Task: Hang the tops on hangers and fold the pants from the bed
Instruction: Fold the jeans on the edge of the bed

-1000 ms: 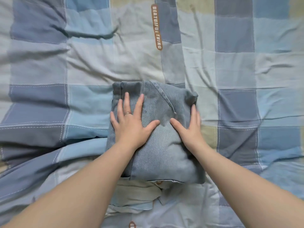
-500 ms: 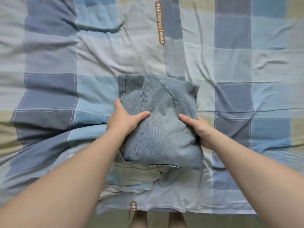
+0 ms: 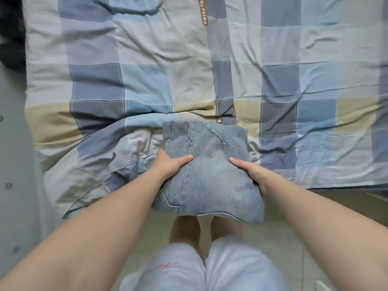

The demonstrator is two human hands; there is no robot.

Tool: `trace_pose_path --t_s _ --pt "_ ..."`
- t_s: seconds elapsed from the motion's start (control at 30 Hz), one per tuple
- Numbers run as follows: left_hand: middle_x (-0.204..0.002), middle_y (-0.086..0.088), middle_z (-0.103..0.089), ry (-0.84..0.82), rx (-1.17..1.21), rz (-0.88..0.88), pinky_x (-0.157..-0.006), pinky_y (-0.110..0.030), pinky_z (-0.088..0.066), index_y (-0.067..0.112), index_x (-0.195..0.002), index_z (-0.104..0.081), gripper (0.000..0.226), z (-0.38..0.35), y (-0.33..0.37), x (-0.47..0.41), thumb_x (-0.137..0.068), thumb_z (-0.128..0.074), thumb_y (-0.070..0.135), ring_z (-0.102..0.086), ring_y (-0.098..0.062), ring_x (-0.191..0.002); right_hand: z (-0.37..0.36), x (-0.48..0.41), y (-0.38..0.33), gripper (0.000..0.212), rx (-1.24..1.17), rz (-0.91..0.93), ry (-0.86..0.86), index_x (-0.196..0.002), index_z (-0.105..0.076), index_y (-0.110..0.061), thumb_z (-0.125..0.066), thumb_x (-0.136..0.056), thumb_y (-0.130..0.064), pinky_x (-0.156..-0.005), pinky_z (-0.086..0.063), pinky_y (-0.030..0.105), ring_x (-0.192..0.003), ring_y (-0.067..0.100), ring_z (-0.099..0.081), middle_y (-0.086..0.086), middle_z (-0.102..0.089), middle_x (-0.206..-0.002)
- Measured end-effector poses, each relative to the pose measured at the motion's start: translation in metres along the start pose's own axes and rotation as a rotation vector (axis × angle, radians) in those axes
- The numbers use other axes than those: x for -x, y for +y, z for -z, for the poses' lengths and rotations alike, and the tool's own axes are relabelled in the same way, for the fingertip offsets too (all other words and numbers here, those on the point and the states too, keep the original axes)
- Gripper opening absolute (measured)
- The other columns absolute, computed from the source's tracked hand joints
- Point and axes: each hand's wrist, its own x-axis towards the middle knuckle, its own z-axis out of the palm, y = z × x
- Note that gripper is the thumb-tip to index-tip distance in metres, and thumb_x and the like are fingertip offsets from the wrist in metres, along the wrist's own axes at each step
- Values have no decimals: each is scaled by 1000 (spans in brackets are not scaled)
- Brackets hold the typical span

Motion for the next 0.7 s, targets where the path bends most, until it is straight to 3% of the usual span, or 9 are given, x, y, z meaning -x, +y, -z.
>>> trace_pose_path --t_s 0.1,0.17,0.3,0.33,0.43,0.57,0.7 --pt "-127 -7 -65 -88 -69 122 -91 -33 -49 10 -129 -59 93 0 -33 37 -58 -87 63 -64 -25 -100 -12 26 50 38 -44 -73 -2 -96 -74 -13 -78 -73 -44 -59 -60 32 -73 25 -75 10 -78 -91" --pt "-121 -5 -65 -155 -111 193 -88 -32 -49 10 -127 -60 84 0 -50 60 -64 -87 58 -64 -24 -97 -19 45 79 33 -61 -101 4 -101 -72 -13 -73 -83 -40 -65 -59 32 -72 24 -75 9 -77 -87" --pt "-95 0 -67 -286 -185 257 -67 -27 -48 10 -125 -63 70 -1 -65 109 -75 -80 55 -65 -16 -74 -26 83 127 29 -131 -152 24 -106 -69 -12 -71 -88 -34 -57 -57 27 -63 22 -73 8 -76 -78" --pt "-102 -1 -68 -263 -194 242 -70 -26 -46 9 -128 -62 72 -4 -66 120 -75 -80 56 -65 -15 -76 -26 94 136 30 -153 -139 39 -108 -70 -11 -72 -87 -33 -58 -57 27 -63 22 -73 8 -76 -79" --pt "-136 -10 -60 -136 -169 135 -86 -27 -41 3 -137 -55 86 -13 -63 149 -74 -81 55 -62 -25 -112 -18 126 153 37 -220 -33 99 -110 -72 -10 -78 -82 -31 -67 -57 32 -70 24 -73 10 -77 -88" --pt "-127 -4 -66 -97 -124 -106 -101 -35 -48 10 -130 -61 80 -27 -29 186 -70 -84 57 -64 -24 -110 -1 172 169 38 -377 229 176 -116 -69 -7 -79 -81 -19 -61 -59 37 -76 30 -75 15 -77 -97" --pt "-121 0 -69 -121 -175 -354 -99 -41 -52 17 -130 -59 92 -51 15 233 -56 -82 67 -67 -20 -105 21 220 200 44 -524 464 255 -123 -63 -7 -77 -82 -13 -77 -60 43 -97 35 -72 16 -74 -109"
